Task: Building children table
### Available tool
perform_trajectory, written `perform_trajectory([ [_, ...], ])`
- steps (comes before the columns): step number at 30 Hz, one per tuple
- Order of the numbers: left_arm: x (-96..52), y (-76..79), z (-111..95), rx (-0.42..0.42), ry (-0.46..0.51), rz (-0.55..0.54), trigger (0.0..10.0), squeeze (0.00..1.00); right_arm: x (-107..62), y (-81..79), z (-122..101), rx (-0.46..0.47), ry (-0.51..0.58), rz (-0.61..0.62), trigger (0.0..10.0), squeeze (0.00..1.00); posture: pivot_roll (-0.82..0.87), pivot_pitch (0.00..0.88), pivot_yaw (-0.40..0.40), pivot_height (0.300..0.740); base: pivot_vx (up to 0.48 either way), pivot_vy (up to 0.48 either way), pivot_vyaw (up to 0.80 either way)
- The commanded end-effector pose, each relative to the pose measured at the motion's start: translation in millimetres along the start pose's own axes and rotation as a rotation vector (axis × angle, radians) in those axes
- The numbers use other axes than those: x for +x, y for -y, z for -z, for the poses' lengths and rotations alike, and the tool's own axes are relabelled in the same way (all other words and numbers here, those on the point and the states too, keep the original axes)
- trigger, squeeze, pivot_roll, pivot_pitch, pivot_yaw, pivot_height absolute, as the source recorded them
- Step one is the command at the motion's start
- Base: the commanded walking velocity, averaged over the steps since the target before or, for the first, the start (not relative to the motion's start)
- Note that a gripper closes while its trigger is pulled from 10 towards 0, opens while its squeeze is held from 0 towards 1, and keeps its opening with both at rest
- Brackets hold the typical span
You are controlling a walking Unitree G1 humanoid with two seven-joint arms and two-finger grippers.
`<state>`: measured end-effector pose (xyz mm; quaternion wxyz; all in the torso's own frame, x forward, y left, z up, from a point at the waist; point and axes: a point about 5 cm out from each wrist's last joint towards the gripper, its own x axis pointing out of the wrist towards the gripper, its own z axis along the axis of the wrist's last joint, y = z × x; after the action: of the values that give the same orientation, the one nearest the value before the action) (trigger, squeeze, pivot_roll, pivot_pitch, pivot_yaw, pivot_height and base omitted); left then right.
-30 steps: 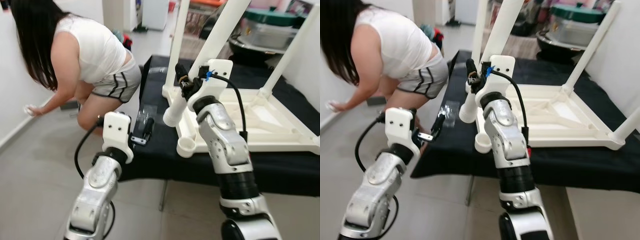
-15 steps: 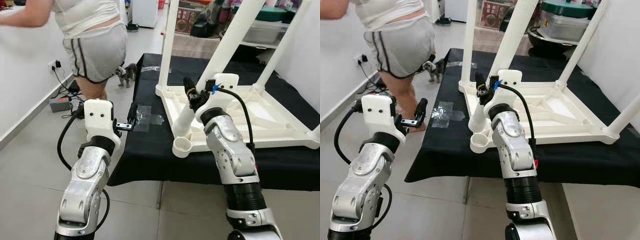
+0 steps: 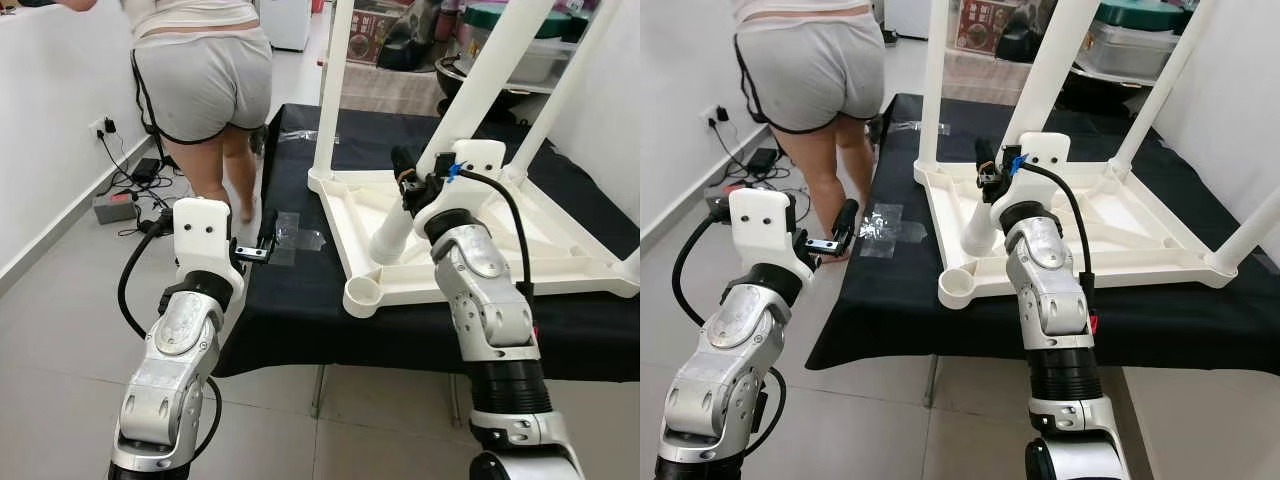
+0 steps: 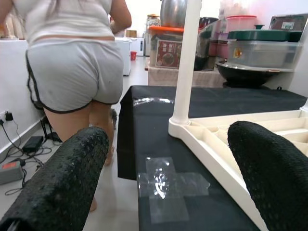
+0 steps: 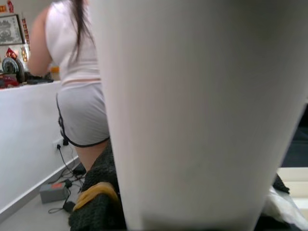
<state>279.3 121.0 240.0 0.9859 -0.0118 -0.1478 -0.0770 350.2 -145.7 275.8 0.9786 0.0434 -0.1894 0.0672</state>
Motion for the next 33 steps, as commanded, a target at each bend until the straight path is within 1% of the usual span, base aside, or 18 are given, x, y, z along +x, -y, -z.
perform_trajectory([
  [1, -0.9, 1.0, 1.7, 0.011, -0.014, 0.009, 10.0, 0.00, 2.9, 4.2, -7.4, -0.003, 0.037, 0.013, 10.0, 0.00, 0.11, 0.083, -0.124, 0.740, 0.251, 0.000, 0.00],
  [19, -0.2, 4.5, 4.2, 0.021, -0.029, 0.027, 10.0, 0.00, 2.9, 2.2, -8.7, -0.002, 0.040, 0.005, 10.0, 0.00, 0.11, 0.086, -0.120, 0.740, 0.271, 0.000, 0.00],
  [23, 1.2, 6.9, 4.8, 0.006, -0.034, 0.035, 10.0, 0.00, 4.9, 1.5, -11.0, 0.003, 0.046, -0.001, 10.0, 0.00, 0.11, 0.089, -0.119, 0.740, 0.000, 0.000, 0.00],
  [27, 1.8, 7.1, 5.4, 0.010, -0.037, 0.038, 10.0, 0.00, 6.2, 2.1, -13.2, 0.015, 0.054, -0.013, 10.0, 0.00, 0.11, 0.089, -0.116, 0.740, 0.000, 0.000, 0.00],
  [29, 2.1, 6.9, 5.5, 0.007, -0.037, 0.036, 10.0, 0.00, 7.3, 3.8, -15.1, 0.023, 0.060, -0.022, 10.0, 0.00, 0.11, 0.089, -0.118, 0.740, 0.000, 0.000, 0.00],
  [33, 1.0, 6.9, 7.4, 0.004, -0.045, 0.037, 10.0, 0.00, 12.1, 11.8, -23.4, 0.019, 0.086, -0.081, 10.0, 0.00, 0.11, 0.083, -0.117, 0.740, 0.000, 0.000, 0.00],
])
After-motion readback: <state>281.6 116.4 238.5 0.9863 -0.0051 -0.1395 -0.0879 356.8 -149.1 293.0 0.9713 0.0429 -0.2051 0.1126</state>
